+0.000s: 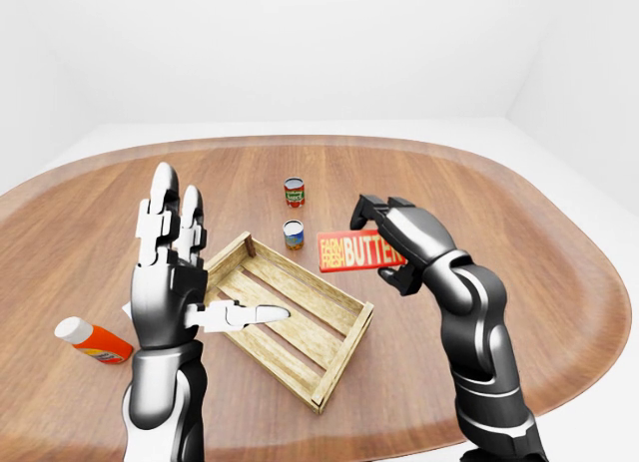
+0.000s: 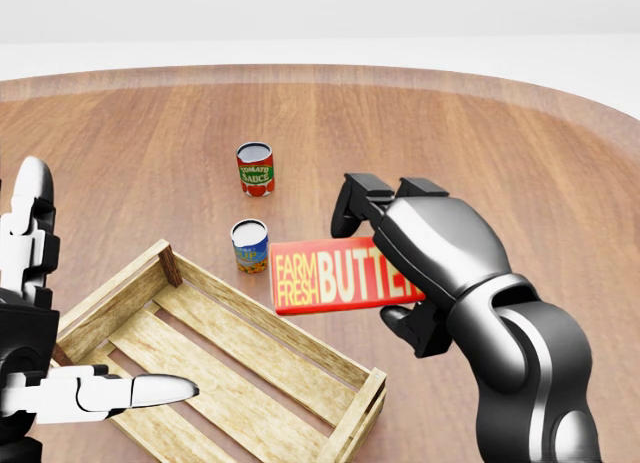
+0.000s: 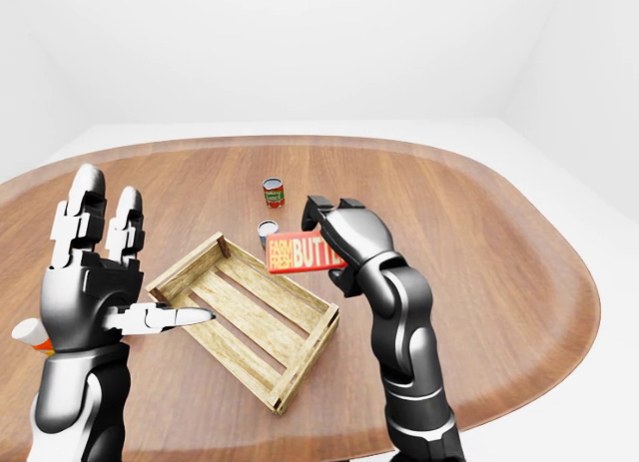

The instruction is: Pick up the butter and put it in the tray.

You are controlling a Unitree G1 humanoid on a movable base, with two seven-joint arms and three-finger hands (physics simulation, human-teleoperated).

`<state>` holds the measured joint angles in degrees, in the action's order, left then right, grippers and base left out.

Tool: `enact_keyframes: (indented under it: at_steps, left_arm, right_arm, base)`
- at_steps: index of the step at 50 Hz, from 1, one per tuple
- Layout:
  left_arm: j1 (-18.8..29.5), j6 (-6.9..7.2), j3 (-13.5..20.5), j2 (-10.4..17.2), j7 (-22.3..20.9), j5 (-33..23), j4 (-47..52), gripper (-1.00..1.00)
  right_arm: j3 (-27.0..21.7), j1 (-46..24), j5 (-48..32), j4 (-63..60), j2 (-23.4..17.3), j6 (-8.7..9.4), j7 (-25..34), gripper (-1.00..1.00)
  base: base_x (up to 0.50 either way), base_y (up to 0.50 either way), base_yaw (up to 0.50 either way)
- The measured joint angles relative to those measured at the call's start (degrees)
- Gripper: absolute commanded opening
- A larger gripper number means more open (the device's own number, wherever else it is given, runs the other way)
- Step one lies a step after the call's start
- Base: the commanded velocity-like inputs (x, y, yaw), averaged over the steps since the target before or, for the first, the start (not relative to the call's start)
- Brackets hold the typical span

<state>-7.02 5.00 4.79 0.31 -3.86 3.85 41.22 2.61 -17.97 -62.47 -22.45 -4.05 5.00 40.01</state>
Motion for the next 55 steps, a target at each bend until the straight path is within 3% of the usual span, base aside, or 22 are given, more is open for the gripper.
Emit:
enact_keyframes:
  at_steps: [27, 55]
  left_arm:
    - [-0.07, 0.0, 0.25, -0.04, 0.0, 0.29, 1.37, 1.0]
    - [-0.44, 0.0, -0.28, -0.13, 0.08, 0.06, 1.08, 1.0]
  right_arm:
    - [7.2, -7.64, 2.74, 23.96, 6.82, 0.0, -2.87, -1.0]
    - [10.46, -14.16, 2.29, 37.33, 12.7, 0.0, -5.24, -1.0]
  base:
    - [0.0, 0.0, 0.0]
    - [0.0, 0.0, 0.0]
